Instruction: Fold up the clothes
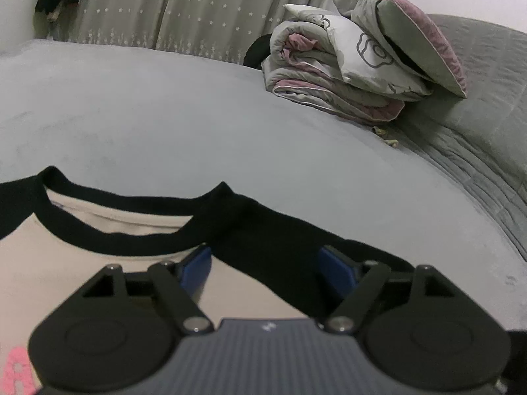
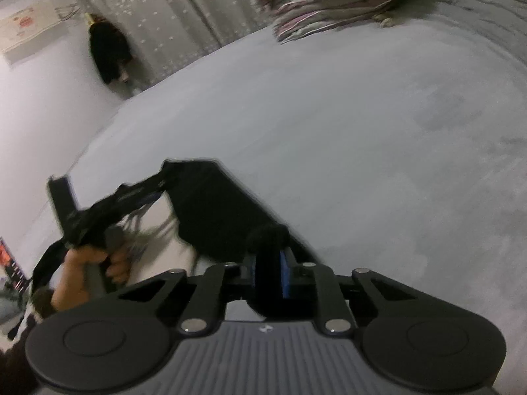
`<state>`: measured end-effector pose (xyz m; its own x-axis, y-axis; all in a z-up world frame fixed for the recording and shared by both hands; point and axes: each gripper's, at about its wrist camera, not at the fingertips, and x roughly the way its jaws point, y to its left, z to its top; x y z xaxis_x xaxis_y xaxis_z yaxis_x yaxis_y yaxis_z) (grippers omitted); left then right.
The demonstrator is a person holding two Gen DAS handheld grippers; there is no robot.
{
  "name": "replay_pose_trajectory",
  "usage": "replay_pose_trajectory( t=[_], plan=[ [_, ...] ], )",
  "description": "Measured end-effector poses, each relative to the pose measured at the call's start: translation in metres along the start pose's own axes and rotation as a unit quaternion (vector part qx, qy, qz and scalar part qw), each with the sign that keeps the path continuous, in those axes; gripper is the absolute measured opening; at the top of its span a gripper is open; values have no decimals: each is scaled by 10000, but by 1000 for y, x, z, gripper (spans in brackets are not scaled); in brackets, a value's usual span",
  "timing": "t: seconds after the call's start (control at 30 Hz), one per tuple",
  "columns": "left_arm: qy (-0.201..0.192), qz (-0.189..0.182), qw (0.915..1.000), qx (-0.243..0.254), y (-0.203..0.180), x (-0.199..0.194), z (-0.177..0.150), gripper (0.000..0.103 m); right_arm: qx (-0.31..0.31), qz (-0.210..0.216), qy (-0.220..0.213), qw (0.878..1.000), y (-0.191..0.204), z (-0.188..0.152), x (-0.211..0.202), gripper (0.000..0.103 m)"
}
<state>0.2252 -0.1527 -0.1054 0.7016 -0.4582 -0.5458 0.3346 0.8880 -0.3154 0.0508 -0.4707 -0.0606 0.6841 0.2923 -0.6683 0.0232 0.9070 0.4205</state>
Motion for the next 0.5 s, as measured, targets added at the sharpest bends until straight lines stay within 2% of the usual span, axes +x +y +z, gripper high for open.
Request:
replay_pose_trajectory(
  t=[0.1,0.23,0.27,0.33,0.4,0.5],
  plan=[
    [0,-19,10000,-7,1,-1,-1,76,-25,281,314,9991,13,-14,6,15],
    [5,-64,10000,-43,1,2,1,78,-408,65,712,9966,31,-29,20,16],
    [4,-76,10000,-54,1,2,1,78,-473,2,705,9964,35,-29,19,17],
    [2,-95,9999,-72,2,2,1,78,-473,14,628,9969,38,-25,13,25],
    [2,-106,9999,-80,2,2,0,78,-474,24,549,9974,40,-21,6,38],
    [3,-114,9999,-84,2,2,0,79,-553,-119,260,9981,42,-15,-8,40]
  ],
)
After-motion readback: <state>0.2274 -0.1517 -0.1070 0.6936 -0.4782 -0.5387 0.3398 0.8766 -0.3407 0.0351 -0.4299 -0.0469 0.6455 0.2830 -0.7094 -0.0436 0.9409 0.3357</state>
